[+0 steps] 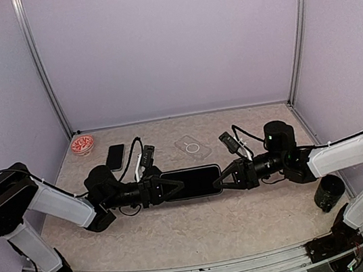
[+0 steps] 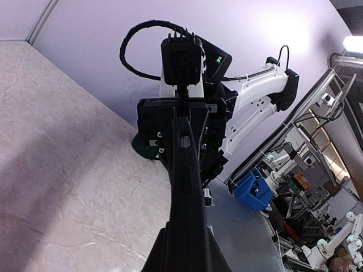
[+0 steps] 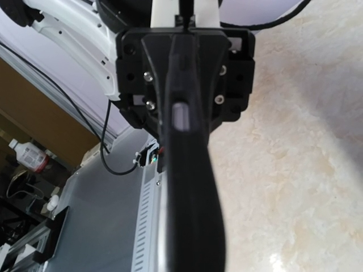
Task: Put the phone into the phone case
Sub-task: Press the phone case onto the phone.
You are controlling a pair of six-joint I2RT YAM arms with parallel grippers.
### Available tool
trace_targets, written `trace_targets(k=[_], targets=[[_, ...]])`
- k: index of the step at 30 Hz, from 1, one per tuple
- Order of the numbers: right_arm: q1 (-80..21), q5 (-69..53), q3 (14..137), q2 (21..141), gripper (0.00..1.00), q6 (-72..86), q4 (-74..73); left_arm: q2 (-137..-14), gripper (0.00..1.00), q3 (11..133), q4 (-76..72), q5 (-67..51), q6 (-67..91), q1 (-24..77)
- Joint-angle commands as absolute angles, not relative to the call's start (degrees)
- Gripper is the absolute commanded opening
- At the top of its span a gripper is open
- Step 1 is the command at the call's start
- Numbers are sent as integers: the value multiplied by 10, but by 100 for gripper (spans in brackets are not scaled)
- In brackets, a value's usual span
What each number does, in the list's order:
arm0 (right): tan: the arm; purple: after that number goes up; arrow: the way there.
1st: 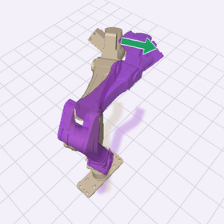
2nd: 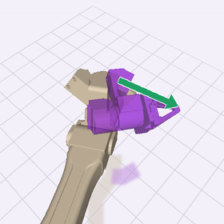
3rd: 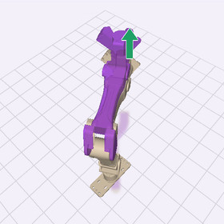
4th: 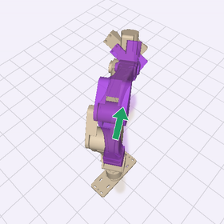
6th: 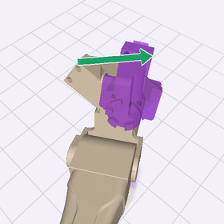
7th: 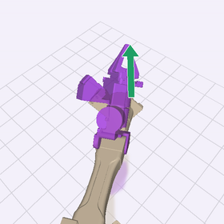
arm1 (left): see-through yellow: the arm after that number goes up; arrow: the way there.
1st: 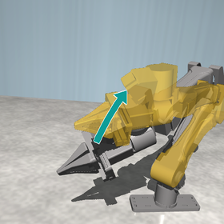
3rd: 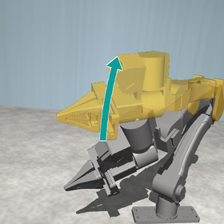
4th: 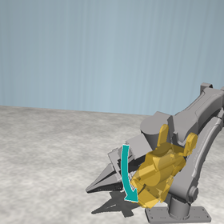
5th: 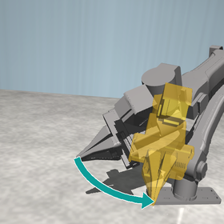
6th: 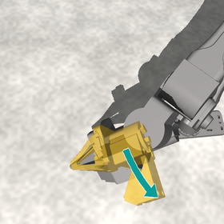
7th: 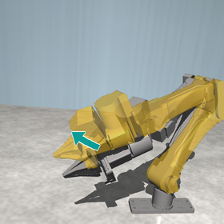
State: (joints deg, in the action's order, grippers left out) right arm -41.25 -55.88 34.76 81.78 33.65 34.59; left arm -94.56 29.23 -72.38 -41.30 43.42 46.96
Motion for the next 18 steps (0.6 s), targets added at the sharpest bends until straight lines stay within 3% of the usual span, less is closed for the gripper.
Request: trace_targets(k=[1, 9, 18], targets=[[-419, -551, 343, 811, 8, 334, 347, -942, 0, 288, -774, -417, 426, 473], [-418, -549, 345, 819, 36, 335, 344, -938, 0, 283, -777, -408, 424, 472], [-419, -555, 343, 834, 44, 346, 353, -934, 0, 279, -782, -398, 424, 472]])
